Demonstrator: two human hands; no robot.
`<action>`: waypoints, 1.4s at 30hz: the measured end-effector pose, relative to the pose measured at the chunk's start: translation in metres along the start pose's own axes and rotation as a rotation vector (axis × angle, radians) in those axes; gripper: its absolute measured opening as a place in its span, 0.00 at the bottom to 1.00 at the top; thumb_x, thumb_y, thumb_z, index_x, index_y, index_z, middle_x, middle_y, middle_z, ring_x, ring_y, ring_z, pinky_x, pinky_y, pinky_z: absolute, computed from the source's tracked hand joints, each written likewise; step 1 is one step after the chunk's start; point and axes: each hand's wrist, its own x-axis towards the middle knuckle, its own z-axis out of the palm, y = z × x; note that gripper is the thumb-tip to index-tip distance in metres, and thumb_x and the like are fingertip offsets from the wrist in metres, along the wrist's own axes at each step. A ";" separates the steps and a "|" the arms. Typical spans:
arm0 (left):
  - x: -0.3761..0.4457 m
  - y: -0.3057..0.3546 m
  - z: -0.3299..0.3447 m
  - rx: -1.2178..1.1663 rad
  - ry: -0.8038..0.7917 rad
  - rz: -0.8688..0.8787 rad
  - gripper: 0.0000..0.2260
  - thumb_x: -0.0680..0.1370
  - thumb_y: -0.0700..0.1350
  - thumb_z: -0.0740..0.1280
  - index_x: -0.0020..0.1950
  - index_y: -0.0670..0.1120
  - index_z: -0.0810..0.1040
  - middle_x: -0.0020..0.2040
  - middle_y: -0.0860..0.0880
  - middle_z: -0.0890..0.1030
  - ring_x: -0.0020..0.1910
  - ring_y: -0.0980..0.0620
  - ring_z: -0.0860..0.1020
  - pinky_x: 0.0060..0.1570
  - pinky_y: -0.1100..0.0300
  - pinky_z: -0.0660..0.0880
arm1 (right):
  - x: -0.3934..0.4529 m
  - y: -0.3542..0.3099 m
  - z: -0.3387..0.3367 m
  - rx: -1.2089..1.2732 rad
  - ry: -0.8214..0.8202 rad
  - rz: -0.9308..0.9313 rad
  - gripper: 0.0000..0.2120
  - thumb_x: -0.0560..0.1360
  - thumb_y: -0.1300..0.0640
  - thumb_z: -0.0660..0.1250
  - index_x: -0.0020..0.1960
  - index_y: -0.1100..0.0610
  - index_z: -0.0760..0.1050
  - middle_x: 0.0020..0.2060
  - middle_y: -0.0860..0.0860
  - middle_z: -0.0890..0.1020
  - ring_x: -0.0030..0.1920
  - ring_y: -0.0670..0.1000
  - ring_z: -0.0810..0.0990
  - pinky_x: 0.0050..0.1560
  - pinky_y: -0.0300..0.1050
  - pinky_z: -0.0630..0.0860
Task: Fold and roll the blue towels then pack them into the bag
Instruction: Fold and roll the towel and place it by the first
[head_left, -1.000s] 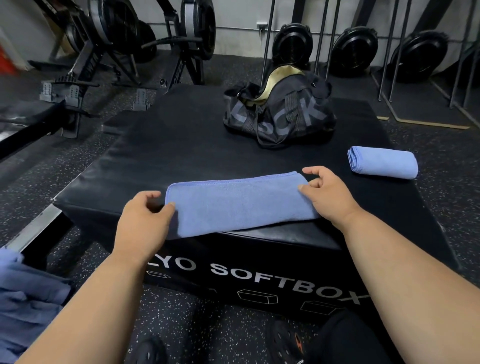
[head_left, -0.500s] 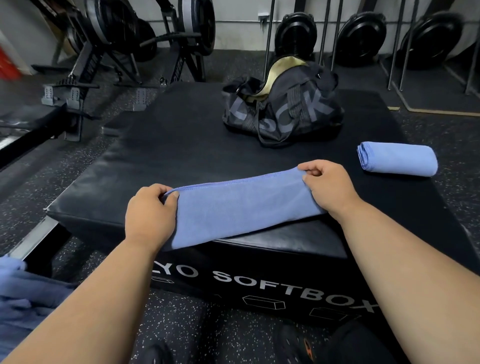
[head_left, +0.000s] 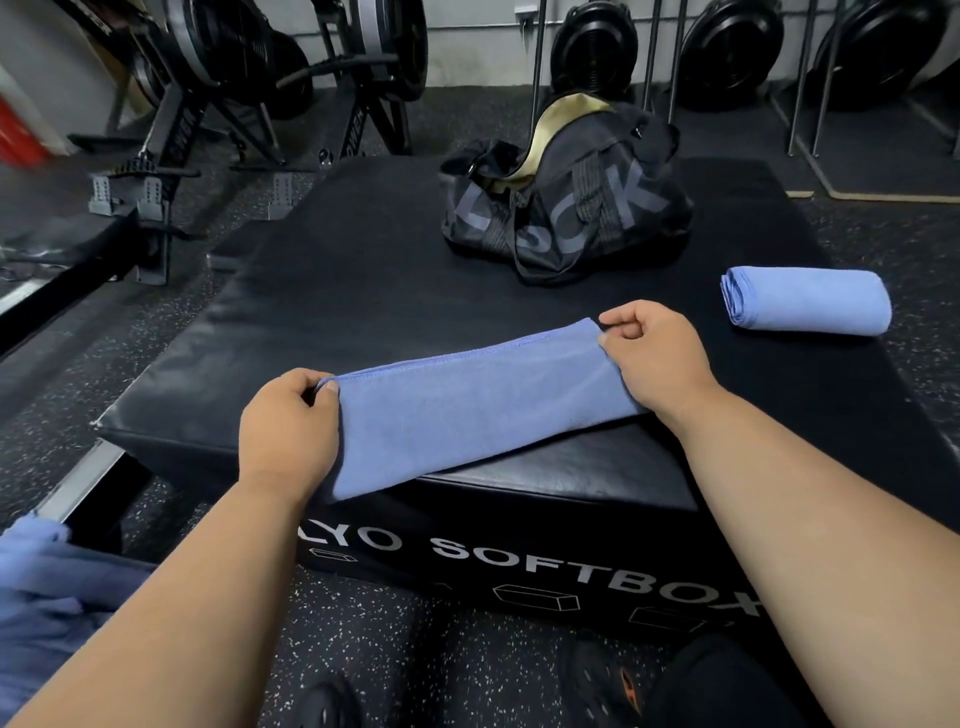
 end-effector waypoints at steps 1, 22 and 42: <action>0.001 0.000 -0.001 -0.012 -0.010 -0.013 0.06 0.83 0.48 0.65 0.54 0.52 0.82 0.49 0.57 0.83 0.52 0.51 0.80 0.52 0.55 0.71 | -0.002 0.000 -0.001 0.033 -0.008 -0.014 0.09 0.76 0.56 0.70 0.53 0.43 0.83 0.44 0.42 0.86 0.45 0.44 0.83 0.51 0.43 0.79; -0.050 0.072 0.060 0.601 -0.537 0.324 0.37 0.80 0.73 0.49 0.86 0.61 0.43 0.86 0.53 0.39 0.84 0.42 0.36 0.81 0.37 0.40 | -0.050 -0.032 0.046 -0.731 -0.523 -0.484 0.28 0.86 0.41 0.53 0.84 0.47 0.59 0.85 0.52 0.56 0.84 0.57 0.52 0.83 0.60 0.48; -0.045 0.027 0.013 0.528 -0.451 0.222 0.26 0.85 0.59 0.51 0.84 0.62 0.52 0.86 0.53 0.46 0.84 0.45 0.42 0.79 0.33 0.47 | -0.006 -0.021 0.009 -0.501 -0.134 -0.029 0.19 0.79 0.51 0.69 0.69 0.48 0.75 0.63 0.52 0.78 0.61 0.57 0.77 0.57 0.49 0.71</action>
